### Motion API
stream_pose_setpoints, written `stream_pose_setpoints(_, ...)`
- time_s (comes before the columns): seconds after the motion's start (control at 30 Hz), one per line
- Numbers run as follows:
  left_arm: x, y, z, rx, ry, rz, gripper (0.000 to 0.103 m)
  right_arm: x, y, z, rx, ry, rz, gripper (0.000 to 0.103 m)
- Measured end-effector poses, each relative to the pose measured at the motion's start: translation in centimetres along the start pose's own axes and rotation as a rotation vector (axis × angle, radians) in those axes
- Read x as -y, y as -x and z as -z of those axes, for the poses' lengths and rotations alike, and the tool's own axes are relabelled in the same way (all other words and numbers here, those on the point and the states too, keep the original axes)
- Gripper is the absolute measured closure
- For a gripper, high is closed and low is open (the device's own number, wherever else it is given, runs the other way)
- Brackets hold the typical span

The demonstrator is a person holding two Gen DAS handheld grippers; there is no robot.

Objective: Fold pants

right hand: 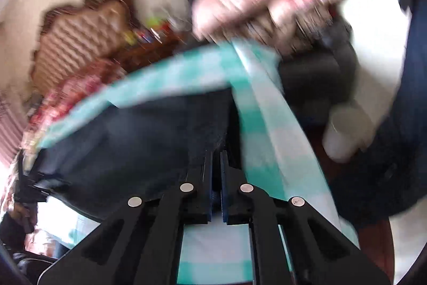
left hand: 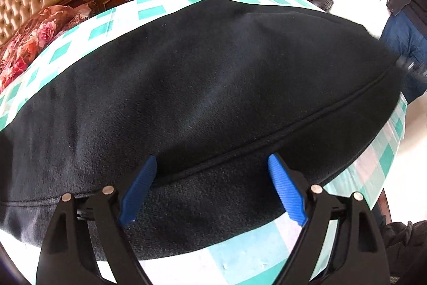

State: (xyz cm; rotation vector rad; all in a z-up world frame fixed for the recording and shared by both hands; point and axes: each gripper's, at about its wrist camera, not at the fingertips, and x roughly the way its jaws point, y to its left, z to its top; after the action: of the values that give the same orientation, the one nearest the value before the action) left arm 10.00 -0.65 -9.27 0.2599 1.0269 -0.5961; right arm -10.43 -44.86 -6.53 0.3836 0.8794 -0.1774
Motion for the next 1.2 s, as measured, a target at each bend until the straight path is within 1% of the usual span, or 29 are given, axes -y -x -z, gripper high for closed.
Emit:
stream_pose_setpoints(0.07, 0.0, 0.0, 0.0, -0.013, -0.012, 0.004, 0.017, 1.8, -1.0, 0.7, 0.005, -0.080, -0.006, 0.092)
stream_pose_setpoints(0.1, 0.0, 0.2, -0.1, -0.021, -0.014, 0.006, 0.017, 2.7, -0.5, 0.6, 0.012, -0.154, -0.029, 0.070)
stream_pose_setpoints(0.13, -0.1, 0.4, -0.3, -0.034, -0.011, 0.007, 0.018, 3.0, 0.2, 0.4, 0.024, -0.184, -0.001, 0.046)
stream_pose_setpoints(0.17, -0.1, 1.2, -0.6, -0.033, 0.001, 0.025, 0.018, 2.7, 1.3, 0.0, 0.054, -0.180, 0.052, 0.045)
stream_pose_setpoints(0.2, -0.1, 2.2, -1.0, -0.006, 0.015, 0.054, 0.018, 1.6, 2.9, -0.5, 0.117, -0.130, 0.069, 0.045)
stream_pose_setpoints(0.23, -0.1, 3.6, -2.0, 0.047, 0.041, 0.097, 0.017, 0.4, 3.8, -1.0, 0.159, -0.086, 0.062, 0.045)
stream_pose_setpoints(0.27, 0.2, 4.3, -2.8, 0.079, 0.059, 0.121, 0.015, -0.9, 4.3, -1.5, 0.189, -0.042, 0.055, 0.044)
stream_pose_setpoints(0.3, 0.5, 4.7, -3.7, 0.106, 0.071, 0.136, 0.010, -2.8, 4.3, -2.1, 0.208, 0.014, 0.045, 0.042)
stream_pose_setpoints(0.37, 1.9, 4.2, -6.2, 0.146, 0.090, 0.145, 0.008, -6.2, 3.2, -2.6, 0.210, 0.118, 0.025, 0.033)
stream_pose_setpoints(0.4, 2.7, 3.4, -7.1, 0.132, 0.088, 0.156, 0.008, -7.8, 1.7, -2.8, 0.196, 0.181, 0.042, 0.028)
stream_pose_setpoints(0.43, 3.8, 1.6, -7.8, 0.085, 0.066, 0.154, 0.008, -8.7, 0.6, -2.5, 0.181, 0.220, 0.064, 0.027)
stream_pose_setpoints(0.47, 4.5, 0.1, -8.1, 0.043, 0.050, 0.120, 0.008, -9.3, -0.7, -2.2, 0.158, 0.248, 0.090, 0.027)
stream_pose_setpoints(0.5, 5.0, -1.2, -7.8, 0.001, 0.037, 0.095, 0.008, -9.2, -2.4, -1.6, 0.113, 0.258, 0.111, 0.027)
stream_pose_setpoints(0.53, 5.3, -2.6, -7.2, -0.045, 0.025, 0.098, 0.008, -8.5, -3.9, -1.0, 0.065, 0.248, 0.119, 0.028)
stream_pose_setpoints(0.57, 5.7, -3.9, -6.3, -0.090, 0.007, 0.101, 0.007, -7.6, -4.6, -0.4, 0.054, 0.245, 0.132, 0.028)
stream_pose_setpoints(0.6, 6.5, -3.5, -5.6, -0.032, -0.056, 0.062, 0.006, -7.2, -4.4, 0.0, 0.075, 0.247, 0.131, 0.024)
stream_pose_setpoints(0.63, 6.9, -3.5, -5.1, -0.028, -0.084, 0.042, 0.006, -6.5, -4.4, -0.1, 0.062, 0.224, 0.106, 0.023)
stream_pose_setpoints(0.67, 6.6, -3.3, -5.1, -0.024, -0.063, 0.055, 0.006, -6.2, -4.2, -0.5, 0.046, 0.205, 0.090, 0.023)
stream_pose_setpoints(0.73, 5.7, -2.6, -5.6, -0.036, -0.025, 0.083, 0.007, -6.5, -3.3, -1.4, 0.015, 0.187, 0.110, 0.024)
stream_pose_setpoints(0.77, 4.6, -1.1, -5.8, 0.007, 0.002, 0.082, 0.007, -6.9, -2.6, -1.7, 0.026, 0.176, 0.114, 0.023)
stream_pose_setpoints(0.83, 1.8, 2.0, -5.6, 0.102, 0.039, 0.023, 0.006, -8.4, -0.8, -2.7, 0.091, 0.185, 0.109, 0.021)
stream_pose_setpoints(0.9, -2.0, 3.5, -5.0, 0.133, 0.092, -0.058, 0.004, -10.5, 0.5, -3.4, 0.137, 0.228, 0.084, 0.017)
stream_pose_setpoints(0.93, -4.6, 3.9, -4.6, 0.139, 0.142, -0.097, 0.004, -11.4, 0.6, -3.5, 0.146, 0.247, 0.065, 0.016)
stream_pose_setpoints(0.97, -8.3, 4.2, -3.8, 0.136, 0.231, -0.138, 0.004, -12.5, 0.1, -3.6, 0.135, 0.278, 0.031, 0.015)
stream_pose_setpoints(1.0, -12.1, 4.5, -2.7, 0.133, 0.329, -0.179, 0.004, -13.1, -0.7, -3.7, 0.116, 0.297, 0.020, 0.015)
stream_pose_setpoints(1.07, -17.8, 4.9, -0.4, 0.127, 0.465, -0.218, 0.004, -13.4, -2.9, -3.3, 0.056, 0.311, 0.042, 0.015)
stream_pose_setpoints(1.13, -22.0, 4.6, 1.9, 0.106, 0.542, -0.254, 0.004, -11.5, -6.1, -2.7, -0.049, 0.240, 0.072, 0.015)
stream_pose_setpoints(1.17, -24.3, 4.2, 3.3, 0.076, 0.580, -0.273, 0.004, -10.8, -6.8, -2.3, -0.051, 0.222, 0.090, 0.015)
stream_pose_setpoints(1.2, -26.0, 3.7, 4.7, 0.050, 0.610, -0.265, 0.004, -10.5, -6.7, -2.1, -0.015, 0.233, 0.105, 0.015)
